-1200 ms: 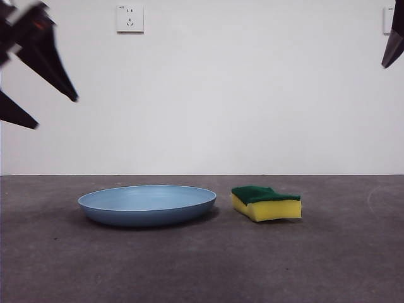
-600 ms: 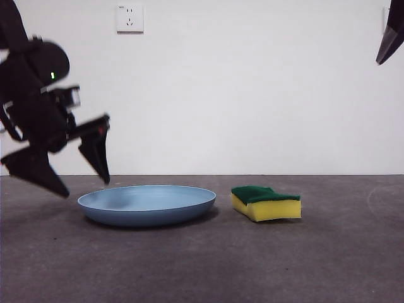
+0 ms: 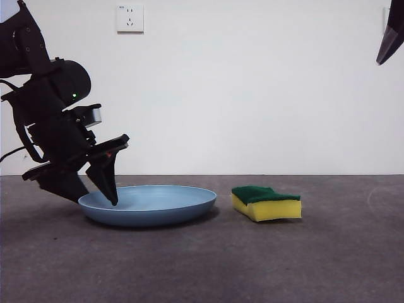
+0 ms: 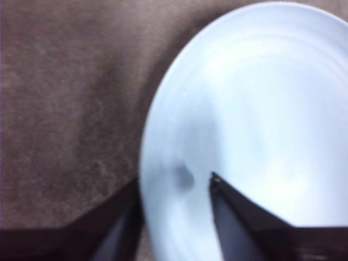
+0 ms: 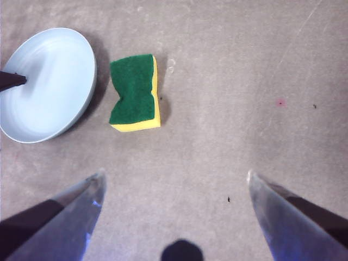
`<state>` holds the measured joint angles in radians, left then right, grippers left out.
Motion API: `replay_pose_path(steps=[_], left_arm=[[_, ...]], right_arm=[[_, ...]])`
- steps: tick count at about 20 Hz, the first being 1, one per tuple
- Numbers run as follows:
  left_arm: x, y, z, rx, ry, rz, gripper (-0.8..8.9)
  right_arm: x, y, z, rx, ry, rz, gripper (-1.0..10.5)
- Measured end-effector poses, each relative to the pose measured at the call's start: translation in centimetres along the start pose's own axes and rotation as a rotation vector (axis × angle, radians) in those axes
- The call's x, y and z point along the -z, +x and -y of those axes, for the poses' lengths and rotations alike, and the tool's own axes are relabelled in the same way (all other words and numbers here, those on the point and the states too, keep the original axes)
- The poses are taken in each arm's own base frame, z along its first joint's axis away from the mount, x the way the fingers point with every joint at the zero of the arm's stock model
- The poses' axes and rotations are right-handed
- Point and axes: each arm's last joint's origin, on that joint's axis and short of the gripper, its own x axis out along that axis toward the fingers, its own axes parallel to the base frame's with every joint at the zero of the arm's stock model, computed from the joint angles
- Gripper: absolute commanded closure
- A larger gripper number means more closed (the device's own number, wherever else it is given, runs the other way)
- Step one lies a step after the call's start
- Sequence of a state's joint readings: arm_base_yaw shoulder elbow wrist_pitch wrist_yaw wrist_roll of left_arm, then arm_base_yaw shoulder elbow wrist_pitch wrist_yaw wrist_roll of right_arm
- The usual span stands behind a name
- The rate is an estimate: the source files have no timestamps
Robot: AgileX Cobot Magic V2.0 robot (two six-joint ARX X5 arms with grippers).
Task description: Pick up the plate,pick up the cloth,clean the plate with the cloth
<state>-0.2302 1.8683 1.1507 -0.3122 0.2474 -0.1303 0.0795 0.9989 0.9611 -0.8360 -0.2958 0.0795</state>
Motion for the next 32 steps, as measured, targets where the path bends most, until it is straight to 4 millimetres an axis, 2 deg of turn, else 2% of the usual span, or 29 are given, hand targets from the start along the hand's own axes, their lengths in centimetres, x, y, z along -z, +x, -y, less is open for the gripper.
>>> replay_pose_path(steps=[4, 7, 10, 12, 14, 17, 20, 22, 24, 27, 28, 30, 32], left_arm=[[-0.2, -0.2, 0.1, -0.016, 0.01, 0.018, 8.22], [-0.5, -1.6, 0.5, -0.017, 0.013, 0.038, 8.22], [-1.1, -5.8, 1.7, -0.025, 0.057, 0.113, 8.22], [-1.2, -9.3, 2.6, -0.045, 0.089, 0.182, 8.22], [-0.7, -12.9, 3.3, -0.074, 0.12, 0.231, 8.22], [0.9, -17.6, 4.1, -0.124, 0.147, 0.27, 8.22], [2.2, -20.5, 4.6, -0.139, 0.165, 0.301, 8.22], [3.1, -22.2, 4.9, -0.138, 0.171, 0.323, 8.22], [3.6, -22.9, 5.0, -0.138, 0.176, 0.323, 8.22], [3.9, -22.8, 5.0, -0.141, 0.172, 0.294, 8.22], [3.9, -22.8, 5.0, -0.141, 0.171, 0.291, 8.22], [3.9, -22.8, 5.0, -0.14, 0.173, 0.291, 8.22], [3.9, -22.8, 5.0, -0.14, 0.173, 0.291, 8.22]], right_arm=[[-0.4, 0.0, -0.1, -0.02, -0.015, 0.043, 5.1], [-1.4, 0.4, -0.8, -0.053, -0.064, 0.108, 5.1], [-3.0, 1.8, -2.3, -0.102, -0.115, 0.079, 5.2], [-4.4, 3.3, -3.6, -0.133, -0.16, 0.04, 6.2], [-6.0, 5.2, -5.0, -0.158, -0.217, 0.008, 6.4], [-7.8, 8.7, -6.8, -0.103, -0.298, -0.038, 6.4], [-8.4, 12.0, -7.7, -0.078, -0.345, -0.096, 6.4], [-8.1, 15.0, -8.0, -0.038, -0.372, -0.148, 6.4], [-7.3, 17.8, -7.8, -0.01, -0.388, -0.218, 6.4], [-6.0, 21.1, -7.1, 0.001, -0.389, -0.305, 6.4], [-5.7, 21.9, -7.0, 0.005, -0.387, -0.325, 6.4], [-5.2, 23.1, -6.7, 0.01, -0.384, -0.351, 7.4], [-4.7, 23.9, -6.5, 0.01, -0.383, -0.374, 7.6]])
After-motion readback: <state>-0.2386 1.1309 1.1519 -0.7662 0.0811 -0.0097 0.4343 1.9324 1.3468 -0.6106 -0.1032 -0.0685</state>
